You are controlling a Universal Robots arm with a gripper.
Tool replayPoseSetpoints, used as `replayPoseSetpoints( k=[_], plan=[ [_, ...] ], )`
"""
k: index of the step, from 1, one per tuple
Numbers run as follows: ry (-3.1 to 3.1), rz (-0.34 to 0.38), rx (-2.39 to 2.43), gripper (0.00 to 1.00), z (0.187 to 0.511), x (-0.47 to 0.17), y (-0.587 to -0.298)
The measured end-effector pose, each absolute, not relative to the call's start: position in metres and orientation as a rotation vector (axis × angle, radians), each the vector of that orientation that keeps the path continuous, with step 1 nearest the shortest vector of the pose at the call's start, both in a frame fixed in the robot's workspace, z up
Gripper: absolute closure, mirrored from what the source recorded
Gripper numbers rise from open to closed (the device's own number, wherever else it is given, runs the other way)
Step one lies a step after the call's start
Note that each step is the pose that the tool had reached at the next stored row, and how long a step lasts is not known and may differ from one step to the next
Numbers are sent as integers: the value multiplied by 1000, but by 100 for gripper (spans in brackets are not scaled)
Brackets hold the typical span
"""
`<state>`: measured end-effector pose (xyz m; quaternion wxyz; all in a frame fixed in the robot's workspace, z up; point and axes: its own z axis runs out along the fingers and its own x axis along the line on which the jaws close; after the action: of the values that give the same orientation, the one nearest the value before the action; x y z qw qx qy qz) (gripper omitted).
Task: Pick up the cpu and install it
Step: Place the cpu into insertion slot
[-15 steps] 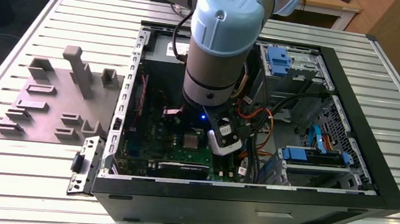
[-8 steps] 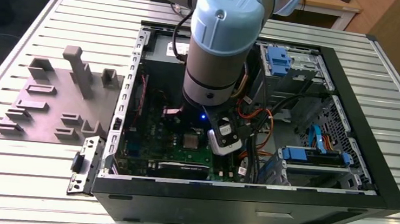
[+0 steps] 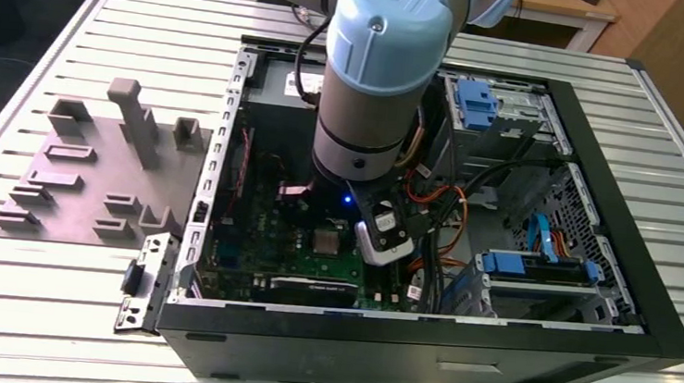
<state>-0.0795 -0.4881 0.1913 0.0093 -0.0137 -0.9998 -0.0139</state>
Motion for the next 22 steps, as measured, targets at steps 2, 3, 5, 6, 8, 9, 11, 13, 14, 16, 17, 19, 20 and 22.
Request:
replayPoseSetpoints(
  k=[2,3,5,6,8,9,11,13,14,16,17,19,20,22],
  plan=[
    [-3122,-43,-43,46,192,-80,-488],
    [-3122,-43,-43,46,192,-80,-488],
    [-3122,-43,-43,46,195,-80,-488],
    [-3122,-43,-43,46,198,-80,-488],
    [-3122,-43,-43,46,203,-80,-488],
    [-3122,-43,-43,46,206,-80,-488],
    [-3122,-43,-43,46,208,-80,-488],
    [-3123,-43,-43,46,208,-80,-488],
    [-3123,-43,-43,47,208,-80,-488],
    [-3122,-43,-43,54,208,-80,-488],
    [-3122,-43,-43,54,208,-80,-488],
    [-3122,-43,-43,66,208,-80,-488],
    [-3122,-43,-43,72,208,-80,-488],
    [-3122,-43,-43,78,208,-80,-488]
  ],
)
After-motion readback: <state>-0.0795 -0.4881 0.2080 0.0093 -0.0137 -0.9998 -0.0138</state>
